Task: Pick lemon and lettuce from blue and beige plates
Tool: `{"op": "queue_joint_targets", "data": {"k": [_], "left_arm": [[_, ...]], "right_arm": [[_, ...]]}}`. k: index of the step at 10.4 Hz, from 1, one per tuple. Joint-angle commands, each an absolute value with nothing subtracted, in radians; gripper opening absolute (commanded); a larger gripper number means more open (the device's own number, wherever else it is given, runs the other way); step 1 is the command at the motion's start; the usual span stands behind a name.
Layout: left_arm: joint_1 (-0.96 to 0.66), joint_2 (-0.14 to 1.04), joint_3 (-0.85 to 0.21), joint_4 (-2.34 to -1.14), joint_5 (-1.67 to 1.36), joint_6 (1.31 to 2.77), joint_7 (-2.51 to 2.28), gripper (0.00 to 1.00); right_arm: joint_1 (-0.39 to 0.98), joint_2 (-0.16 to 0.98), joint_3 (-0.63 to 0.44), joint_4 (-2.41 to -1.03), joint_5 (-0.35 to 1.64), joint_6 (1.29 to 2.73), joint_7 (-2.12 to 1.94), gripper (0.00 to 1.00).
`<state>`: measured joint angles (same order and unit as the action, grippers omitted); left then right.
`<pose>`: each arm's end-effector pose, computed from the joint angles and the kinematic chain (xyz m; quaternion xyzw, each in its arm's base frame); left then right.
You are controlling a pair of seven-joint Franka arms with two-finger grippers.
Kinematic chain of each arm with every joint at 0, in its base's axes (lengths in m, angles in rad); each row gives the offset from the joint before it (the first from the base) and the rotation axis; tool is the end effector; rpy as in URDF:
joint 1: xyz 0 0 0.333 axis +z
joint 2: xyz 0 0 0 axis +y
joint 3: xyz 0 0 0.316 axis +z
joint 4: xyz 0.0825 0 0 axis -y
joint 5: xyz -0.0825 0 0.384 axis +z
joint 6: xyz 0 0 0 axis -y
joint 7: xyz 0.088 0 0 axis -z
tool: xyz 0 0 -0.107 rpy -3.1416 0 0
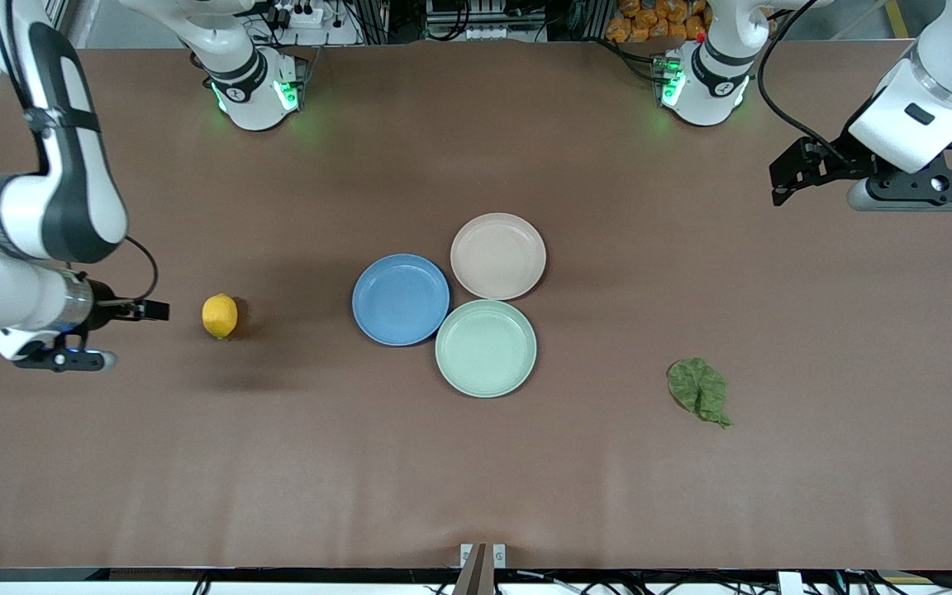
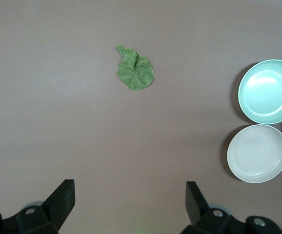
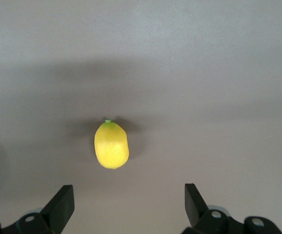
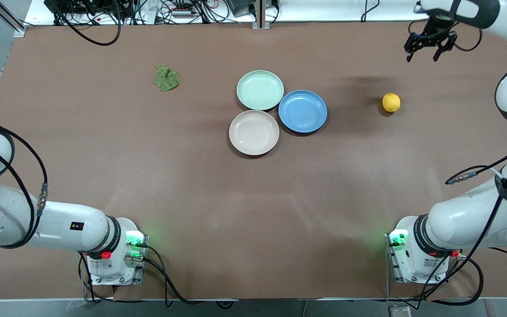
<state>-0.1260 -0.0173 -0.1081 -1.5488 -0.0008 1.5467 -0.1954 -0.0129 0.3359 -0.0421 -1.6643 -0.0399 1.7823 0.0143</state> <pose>0.5321 -0.1276 0.6422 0.9998 -0.0194 0.0075 0.0011 0.6273 -0.0356 0.3961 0.9934 -0.0277 -0.1091 0.0237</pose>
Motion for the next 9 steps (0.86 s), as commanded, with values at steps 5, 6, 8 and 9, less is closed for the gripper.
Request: {"op": "queue_joint_targets", "data": {"k": [5,6,8,9], "left_arm": [[-0.118,-0.026,-0.118,-1.545,-0.012,1.529,-0.176,1.00],[-0.118,-0.026,-0.118,-1.545,-0.012,1.529,-0.176,1.00],[-0.118,-0.026,-0.118,-1.545,-0.012,1.529,-0.176,1.00],[-0.118,-0.026,-0.118,-1.545,-0.012,1.529,-0.176,1.00]], "right_arm": [[-0.026,0.255,-0.021,-1.536,-0.046,1.592,0.018,1.00],[-0.025,0.239,-0.021,-1.536,-0.045,1.579,0.024,1.00],[-0.025,0.230,-0.017,-1.502,-0.038,1.537,0.026,1.00],[-0.023,0.232,-0.017,-1.467,-0.035,1.507,0.026,1.00]]}}
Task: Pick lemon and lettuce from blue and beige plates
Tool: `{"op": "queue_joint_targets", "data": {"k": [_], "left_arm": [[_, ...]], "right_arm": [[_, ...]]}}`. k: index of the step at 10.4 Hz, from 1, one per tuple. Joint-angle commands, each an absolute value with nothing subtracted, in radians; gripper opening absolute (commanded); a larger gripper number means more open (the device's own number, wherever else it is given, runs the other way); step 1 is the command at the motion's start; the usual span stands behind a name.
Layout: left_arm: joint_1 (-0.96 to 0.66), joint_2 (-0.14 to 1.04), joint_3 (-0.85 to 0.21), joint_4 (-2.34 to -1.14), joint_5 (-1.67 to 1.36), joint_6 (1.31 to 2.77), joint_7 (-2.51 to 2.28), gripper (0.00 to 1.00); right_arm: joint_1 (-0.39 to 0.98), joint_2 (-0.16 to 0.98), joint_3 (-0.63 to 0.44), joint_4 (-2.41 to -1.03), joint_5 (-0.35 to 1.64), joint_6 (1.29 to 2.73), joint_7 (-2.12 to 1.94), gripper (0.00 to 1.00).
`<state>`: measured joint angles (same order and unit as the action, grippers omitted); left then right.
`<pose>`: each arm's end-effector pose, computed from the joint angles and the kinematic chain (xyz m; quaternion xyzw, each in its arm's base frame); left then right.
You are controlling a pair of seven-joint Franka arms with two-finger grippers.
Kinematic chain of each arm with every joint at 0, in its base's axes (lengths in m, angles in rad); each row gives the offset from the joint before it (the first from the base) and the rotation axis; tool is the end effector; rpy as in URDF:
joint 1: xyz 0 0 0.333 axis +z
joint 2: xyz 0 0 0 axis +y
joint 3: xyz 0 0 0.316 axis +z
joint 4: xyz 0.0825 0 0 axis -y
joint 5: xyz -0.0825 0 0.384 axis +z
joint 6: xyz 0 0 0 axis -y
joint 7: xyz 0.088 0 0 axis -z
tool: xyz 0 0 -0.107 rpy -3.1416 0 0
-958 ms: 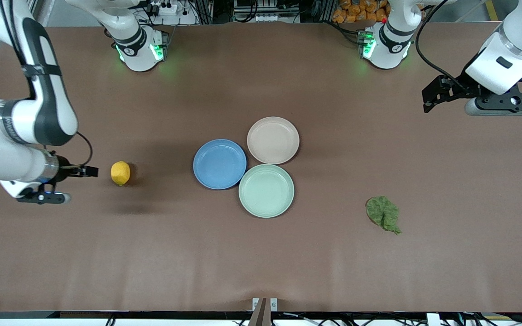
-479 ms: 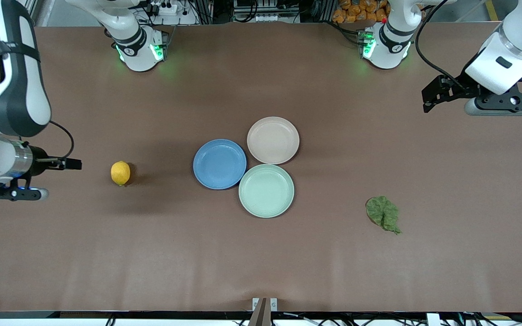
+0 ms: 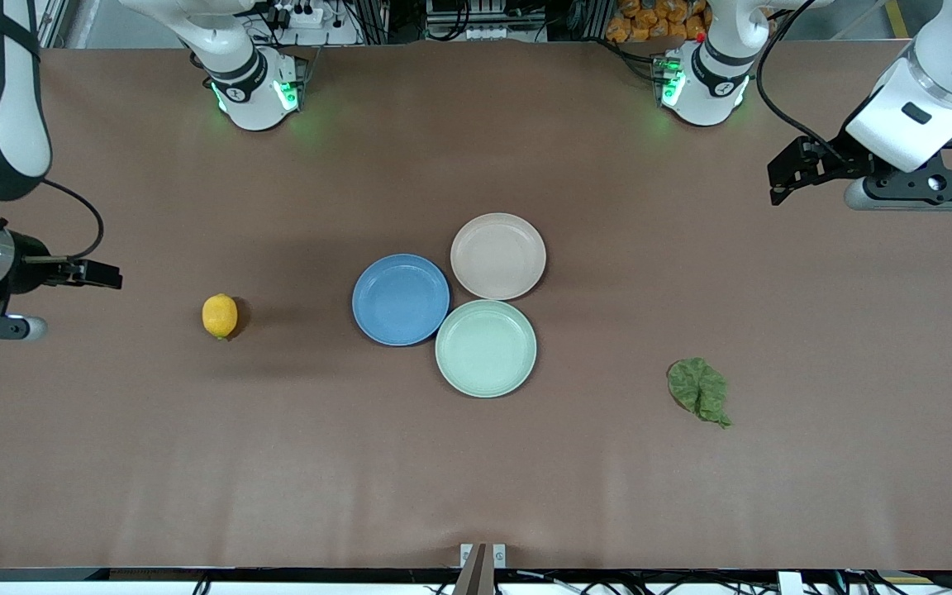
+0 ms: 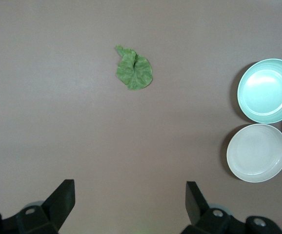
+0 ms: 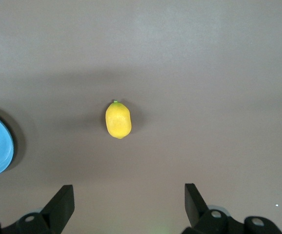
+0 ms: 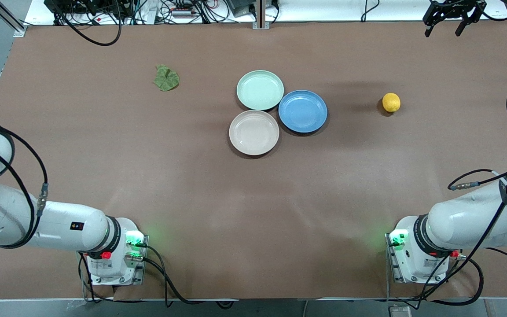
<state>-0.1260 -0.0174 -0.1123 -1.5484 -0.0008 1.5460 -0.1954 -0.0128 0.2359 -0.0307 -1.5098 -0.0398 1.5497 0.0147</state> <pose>0.5314 -0.1298 0.6424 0.9997 -0.0215 0.0074 0.0010 0.6114 -0.0291 0.5135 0.9946 -0.0273 -0.0981 0.0220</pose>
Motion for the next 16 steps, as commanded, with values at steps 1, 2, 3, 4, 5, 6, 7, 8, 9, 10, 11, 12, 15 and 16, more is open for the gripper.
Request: {"op": "queue_joint_targets", "data": {"k": [1,2,3,4,5,6,7,8,9,10,11,12,15,16], "left_arm": [[-0.118,-0.026,-0.118,-1.545,-0.012,1.529,-0.176,1.00],[-0.118,-0.026,-0.118,-1.545,-0.012,1.529,-0.176,1.00],[-0.118,-0.026,-0.118,-1.545,-0.012,1.529,-0.176,1.00],[-0.118,-0.026,-0.118,-1.545,-0.012,1.529,-0.176,1.00],[-0.118,-0.026,-0.120,-1.545,-0.012,1.529,-0.178,1.00],[-0.118,-0.026,-0.120,-1.545,-0.012,1.529,-0.178,1.00],[-0.118,-0.026,-0.120,-1.545,-0.012,1.529,-0.176,1.00],[-0.117,-0.026,-0.120,-1.545,-0.012,1.529,-0.176,1.00],[-0.117,-0.026,-0.120,-1.545,-0.012,1.529,-0.176,1.00],[-0.117,-0.026,-0.120,-1.545,-0.012,1.529,-0.176,1.00],[-0.115,-0.026,-0.118,-1.545,-0.012,1.529,-0.176,1.00],[-0.115,-0.026,-0.120,-1.545,-0.012,1.529,-0.176,1.00],[-0.115,-0.026,-0.120,-1.545,-0.012,1.529,-0.176,1.00],[-0.115,-0.026,-0.118,-1.545,-0.012,1.529,-0.176,1.00]], "right_arm": [[-0.025,0.232,-0.018,-1.445,-0.034,1.502,0.026,1.00],[-0.025,0.232,-0.017,-1.427,-0.034,1.500,0.023,1.00],[-0.025,0.230,-0.014,-1.411,-0.034,1.473,0.023,1.00],[-0.025,0.230,-0.014,-1.373,-0.032,1.438,0.023,1.00],[-0.026,0.230,-0.015,-1.335,-0.032,1.399,0.021,1.00],[-0.026,0.230,-0.015,-1.312,-0.034,1.358,0.021,1.00],[-0.026,0.230,-0.017,-1.295,-0.032,1.326,0.021,1.00],[-0.025,0.230,-0.015,-1.284,-0.031,1.303,0.020,1.00],[-0.025,0.218,-0.014,-1.284,-0.029,1.277,0.020,1.00],[-0.023,0.209,-0.015,-1.287,-0.029,1.278,0.020,1.00],[-0.021,0.200,-0.015,-1.295,-0.029,1.279,0.018,1.00],[-0.021,0.196,-0.015,-1.298,-0.029,1.279,0.018,1.00],[-0.021,0.173,-0.017,-1.337,-0.029,1.299,0.017,1.00],[-0.021,0.151,-0.017,-1.377,-0.029,1.318,0.017,1.00]]}}
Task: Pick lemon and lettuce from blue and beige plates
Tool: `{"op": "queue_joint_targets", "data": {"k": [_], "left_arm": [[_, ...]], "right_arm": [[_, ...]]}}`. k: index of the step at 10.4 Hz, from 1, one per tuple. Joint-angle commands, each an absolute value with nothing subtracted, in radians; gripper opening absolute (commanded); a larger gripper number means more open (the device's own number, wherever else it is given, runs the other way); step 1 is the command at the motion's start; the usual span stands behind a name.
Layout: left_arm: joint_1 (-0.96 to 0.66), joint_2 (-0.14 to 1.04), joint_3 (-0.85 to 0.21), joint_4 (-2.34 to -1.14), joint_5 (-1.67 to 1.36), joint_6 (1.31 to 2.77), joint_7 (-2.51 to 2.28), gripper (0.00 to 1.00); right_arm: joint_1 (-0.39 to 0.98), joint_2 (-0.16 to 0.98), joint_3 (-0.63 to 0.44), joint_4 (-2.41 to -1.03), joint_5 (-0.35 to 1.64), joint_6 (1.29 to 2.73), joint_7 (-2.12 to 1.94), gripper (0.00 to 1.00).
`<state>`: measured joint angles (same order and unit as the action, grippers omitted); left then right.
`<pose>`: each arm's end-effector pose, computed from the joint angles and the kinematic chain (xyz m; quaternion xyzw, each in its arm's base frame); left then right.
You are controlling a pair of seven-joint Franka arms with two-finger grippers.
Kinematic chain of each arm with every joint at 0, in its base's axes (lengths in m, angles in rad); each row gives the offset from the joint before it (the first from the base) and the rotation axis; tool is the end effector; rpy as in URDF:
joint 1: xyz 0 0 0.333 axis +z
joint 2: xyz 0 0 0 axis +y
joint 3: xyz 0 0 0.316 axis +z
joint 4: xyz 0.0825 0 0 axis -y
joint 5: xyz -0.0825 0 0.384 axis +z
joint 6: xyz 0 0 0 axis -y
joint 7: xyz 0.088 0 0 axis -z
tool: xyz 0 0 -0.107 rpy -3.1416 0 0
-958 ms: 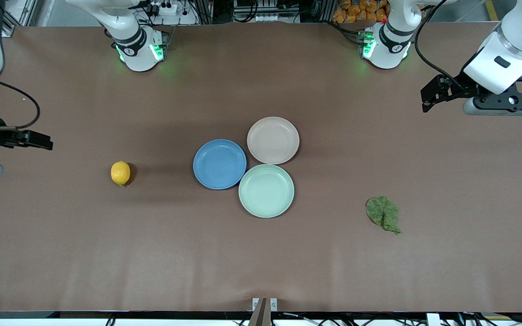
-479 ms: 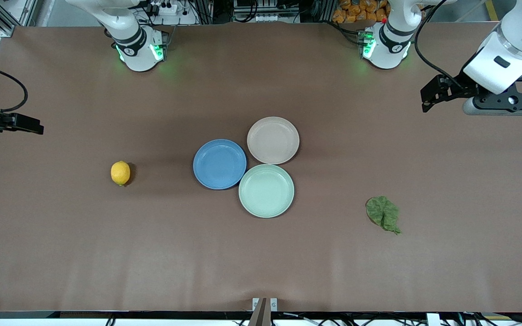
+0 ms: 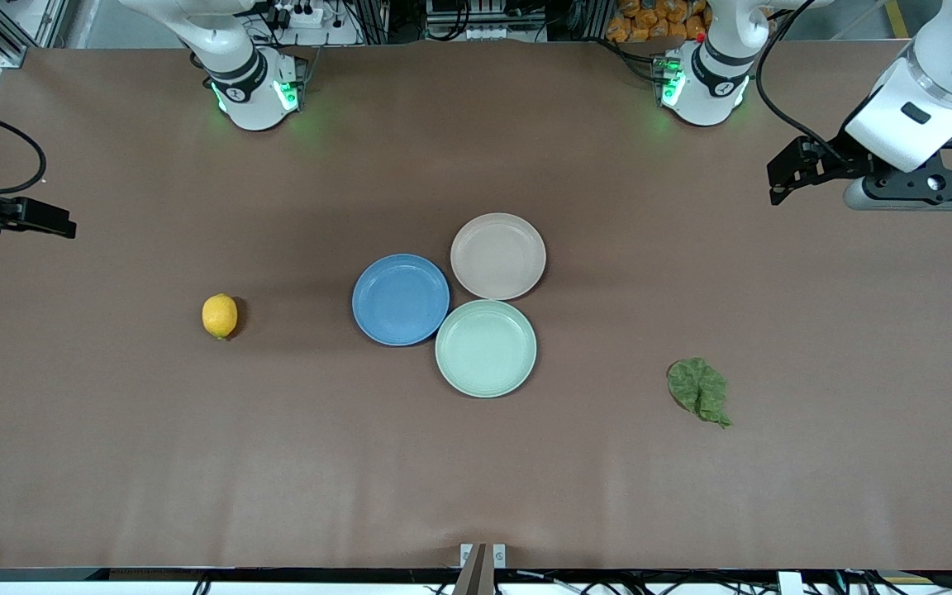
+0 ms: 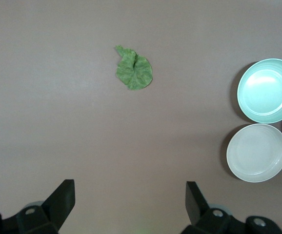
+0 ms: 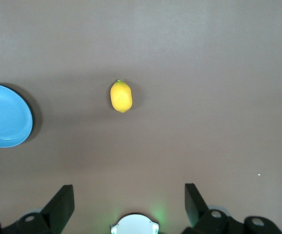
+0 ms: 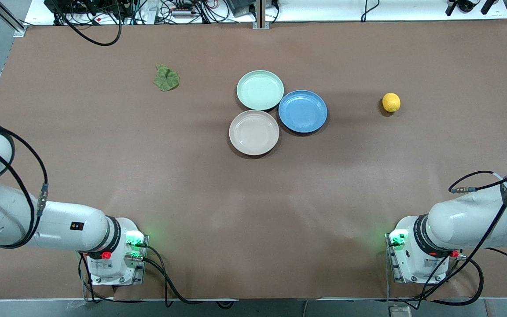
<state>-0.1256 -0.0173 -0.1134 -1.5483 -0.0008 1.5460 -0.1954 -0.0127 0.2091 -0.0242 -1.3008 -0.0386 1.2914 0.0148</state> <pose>0.5314 -0.1302 0.6424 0.9997 -0.0218 0.0074 0.0010 0.5867 -0.0249 0.6073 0.9934 -0.0290 -0.1092 0.0203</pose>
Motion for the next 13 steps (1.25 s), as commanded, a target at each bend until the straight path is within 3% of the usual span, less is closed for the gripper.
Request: {"op": "queue_joint_targets", "data": {"k": [1,10,13], "left_arm": [[-0.114,-0.026,-0.118,-1.545,-0.012,1.529,-0.176,1.00],[-0.112,-0.025,-0.117,-1.545,-0.014,1.529,-0.175,1.00],[-0.112,-0.025,-0.117,-1.545,-0.014,1.529,-0.176,1.00]], "right_arm": [[-0.021,0.123,-0.017,-1.422,-0.029,1.348,0.017,1.00],[-0.023,-0.058,-0.020,-1.696,-0.031,1.506,0.017,1.00],[-0.023,-0.078,-0.020,-1.710,-0.031,1.506,0.015,1.00]]}}
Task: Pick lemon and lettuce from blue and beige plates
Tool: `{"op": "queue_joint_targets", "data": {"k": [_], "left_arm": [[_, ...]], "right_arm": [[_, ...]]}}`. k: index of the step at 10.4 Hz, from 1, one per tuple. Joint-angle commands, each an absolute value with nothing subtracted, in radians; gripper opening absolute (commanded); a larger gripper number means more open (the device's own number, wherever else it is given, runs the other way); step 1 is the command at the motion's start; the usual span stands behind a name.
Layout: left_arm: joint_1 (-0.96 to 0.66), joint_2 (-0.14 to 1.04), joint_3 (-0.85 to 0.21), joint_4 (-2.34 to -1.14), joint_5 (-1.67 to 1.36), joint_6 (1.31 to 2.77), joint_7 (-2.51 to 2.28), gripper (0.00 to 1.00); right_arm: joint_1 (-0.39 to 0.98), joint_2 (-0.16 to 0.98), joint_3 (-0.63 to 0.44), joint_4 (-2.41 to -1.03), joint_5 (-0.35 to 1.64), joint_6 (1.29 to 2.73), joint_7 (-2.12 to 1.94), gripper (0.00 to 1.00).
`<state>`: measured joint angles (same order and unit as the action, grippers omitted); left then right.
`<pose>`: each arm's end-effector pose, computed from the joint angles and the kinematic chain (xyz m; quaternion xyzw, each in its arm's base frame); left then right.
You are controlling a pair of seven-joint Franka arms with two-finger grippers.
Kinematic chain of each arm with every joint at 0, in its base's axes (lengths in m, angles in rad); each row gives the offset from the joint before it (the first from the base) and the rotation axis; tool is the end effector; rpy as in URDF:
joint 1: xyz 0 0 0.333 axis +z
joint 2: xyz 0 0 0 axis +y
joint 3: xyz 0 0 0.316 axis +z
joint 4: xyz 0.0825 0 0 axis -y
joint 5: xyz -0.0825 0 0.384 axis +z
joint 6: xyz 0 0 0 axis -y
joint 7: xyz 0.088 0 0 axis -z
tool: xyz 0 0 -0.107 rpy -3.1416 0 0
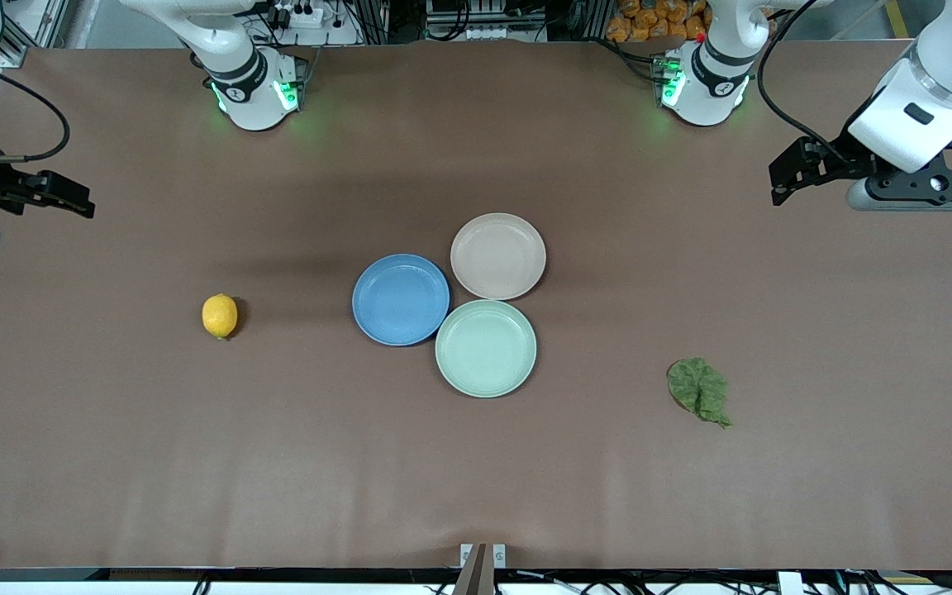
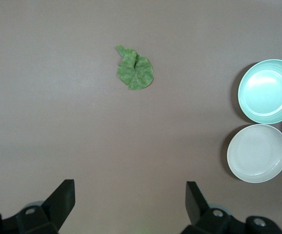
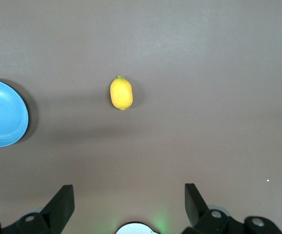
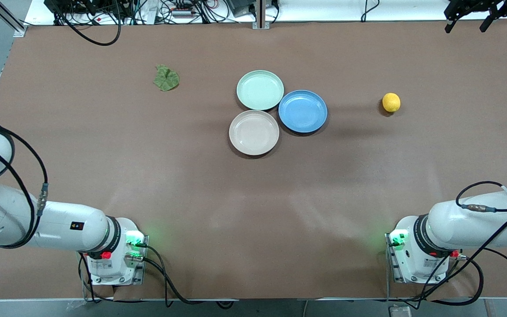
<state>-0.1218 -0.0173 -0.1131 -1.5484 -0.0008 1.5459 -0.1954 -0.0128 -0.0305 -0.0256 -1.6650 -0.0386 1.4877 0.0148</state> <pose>0.5319 -0.1280 0.6423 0.9998 -0.0198 0.0073 0.0010 0.5321 -0.0250 0.5906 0.9968 -0.0267 -0.0735 0.0180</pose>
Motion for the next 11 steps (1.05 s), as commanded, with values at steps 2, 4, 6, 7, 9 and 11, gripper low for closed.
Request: {"op": "queue_joint_targets", "data": {"k": [2,4,6,7,9,11], "left_arm": [[-0.112,-0.025,-0.117,-1.545,-0.014,1.529,-0.176,1.00],[-0.112,-0.025,-0.117,-1.545,-0.014,1.529,-0.176,1.00],[-0.112,-0.025,-0.117,-1.545,-0.014,1.529,-0.176,1.00],[-0.112,-0.025,-0.117,-1.545,-0.014,1.529,-0.176,1.00],[-0.112,-0.025,-0.117,-1.545,-0.014,1.529,-0.176,1.00],[-0.112,-0.025,-0.115,-1.545,-0.014,1.529,-0.176,1.00]], "right_arm": [[-0.021,-0.098,-0.018,-1.707,-0.031,1.499,0.017,1.00],[-0.020,-0.098,-0.015,-1.657,-0.032,1.416,0.018,1.00],[-0.021,-0.100,-0.017,-1.655,-0.032,1.391,0.018,1.00],[-0.021,-0.095,-0.020,-1.655,-0.032,1.402,0.018,1.00],[-0.023,-0.080,-0.020,-1.660,-0.032,1.477,0.020,1.00],[-0.028,-0.069,-0.020,-1.648,-0.032,1.522,0.021,1.00]]}}
